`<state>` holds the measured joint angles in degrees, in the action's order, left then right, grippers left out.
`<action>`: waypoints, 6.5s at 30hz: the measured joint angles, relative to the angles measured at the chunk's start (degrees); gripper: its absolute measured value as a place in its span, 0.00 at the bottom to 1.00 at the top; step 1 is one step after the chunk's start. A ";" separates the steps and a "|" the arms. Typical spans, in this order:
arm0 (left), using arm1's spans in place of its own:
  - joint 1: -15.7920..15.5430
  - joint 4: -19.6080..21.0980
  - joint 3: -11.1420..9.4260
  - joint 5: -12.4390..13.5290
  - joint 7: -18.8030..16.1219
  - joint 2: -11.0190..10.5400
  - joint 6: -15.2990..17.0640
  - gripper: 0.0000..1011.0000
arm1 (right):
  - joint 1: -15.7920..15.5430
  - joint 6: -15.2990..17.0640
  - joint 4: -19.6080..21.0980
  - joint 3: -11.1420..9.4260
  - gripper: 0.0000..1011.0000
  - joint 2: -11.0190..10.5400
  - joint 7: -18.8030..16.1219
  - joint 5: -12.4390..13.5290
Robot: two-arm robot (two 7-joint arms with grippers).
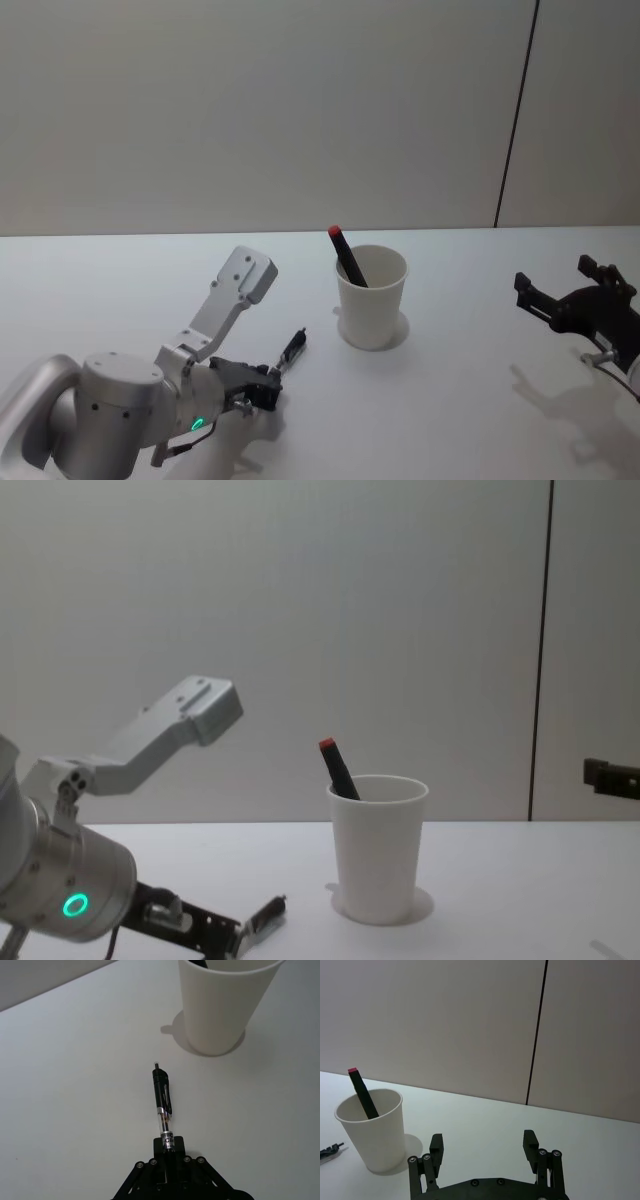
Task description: Place the pen into the pen holder.
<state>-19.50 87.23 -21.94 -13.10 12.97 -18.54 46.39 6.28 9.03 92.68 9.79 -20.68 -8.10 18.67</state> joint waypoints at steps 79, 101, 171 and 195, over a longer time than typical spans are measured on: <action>6.31 4.15 6.15 -8.98 13.17 -7.48 -42.85 0.12 | 0.00 0.00 0.00 0.00 0.99 0.00 0.00 0.00; 0.69 -1.52 3.08 -5.73 21.23 -2.75 -43.97 0.12 | 0.00 0.00 0.00 0.00 0.99 0.00 0.00 0.00; -6.88 -9.21 -6.01 -1.42 22.44 8.69 -42.72 0.12 | 0.00 0.00 0.00 0.00 0.99 0.00 0.00 0.00; -6.91 -9.22 -6.38 -1.31 22.30 8.99 -42.54 0.12 | -1.44 -0.16 1.41 -0.83 0.99 -1.16 -0.91 0.97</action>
<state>-26.41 78.01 -28.32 -14.41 35.27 -9.56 3.85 4.84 8.87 94.10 8.96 -21.84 -9.00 19.64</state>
